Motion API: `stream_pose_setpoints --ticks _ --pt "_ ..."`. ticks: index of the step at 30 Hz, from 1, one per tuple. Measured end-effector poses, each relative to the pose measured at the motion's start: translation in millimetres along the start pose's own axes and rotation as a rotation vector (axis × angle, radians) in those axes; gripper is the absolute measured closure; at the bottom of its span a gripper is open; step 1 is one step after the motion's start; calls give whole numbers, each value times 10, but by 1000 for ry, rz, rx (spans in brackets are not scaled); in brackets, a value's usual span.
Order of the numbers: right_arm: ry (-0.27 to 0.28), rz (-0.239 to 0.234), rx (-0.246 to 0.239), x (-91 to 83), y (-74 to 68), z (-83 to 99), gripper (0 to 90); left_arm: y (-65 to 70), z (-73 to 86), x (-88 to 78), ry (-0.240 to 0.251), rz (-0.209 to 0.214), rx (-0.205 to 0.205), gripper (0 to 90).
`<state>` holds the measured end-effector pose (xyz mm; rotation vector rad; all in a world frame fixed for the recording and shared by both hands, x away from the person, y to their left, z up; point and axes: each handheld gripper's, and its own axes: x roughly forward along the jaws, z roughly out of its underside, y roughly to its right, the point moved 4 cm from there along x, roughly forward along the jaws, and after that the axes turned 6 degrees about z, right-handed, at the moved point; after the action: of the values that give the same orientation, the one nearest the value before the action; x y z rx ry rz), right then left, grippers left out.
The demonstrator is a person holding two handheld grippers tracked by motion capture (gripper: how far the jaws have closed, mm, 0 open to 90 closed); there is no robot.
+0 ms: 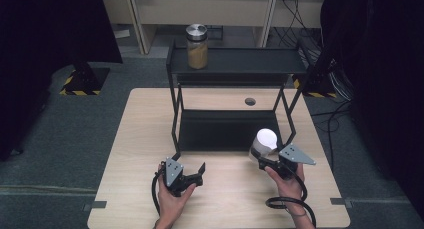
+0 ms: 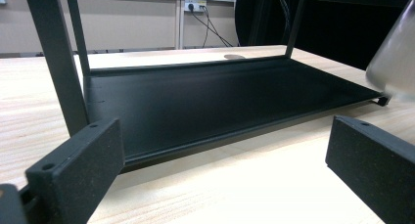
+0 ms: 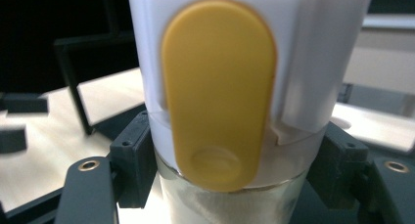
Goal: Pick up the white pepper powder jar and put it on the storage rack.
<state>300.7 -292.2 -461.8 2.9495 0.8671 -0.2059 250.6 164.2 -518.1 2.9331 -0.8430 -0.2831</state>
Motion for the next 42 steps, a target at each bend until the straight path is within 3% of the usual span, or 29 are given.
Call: stream_pose_setpoints --ticks 2,11,42 --pt "30 25 -4 -30 -9 -115 307 -1 0 0 0 0 -1 1" --pt "83 51 -25 -41 40 -433 308 -1 -1 0 -1 0 0 1" --pt "171 77 -69 34 58 -1114 308 3 -1 1 -1 0 3 1"
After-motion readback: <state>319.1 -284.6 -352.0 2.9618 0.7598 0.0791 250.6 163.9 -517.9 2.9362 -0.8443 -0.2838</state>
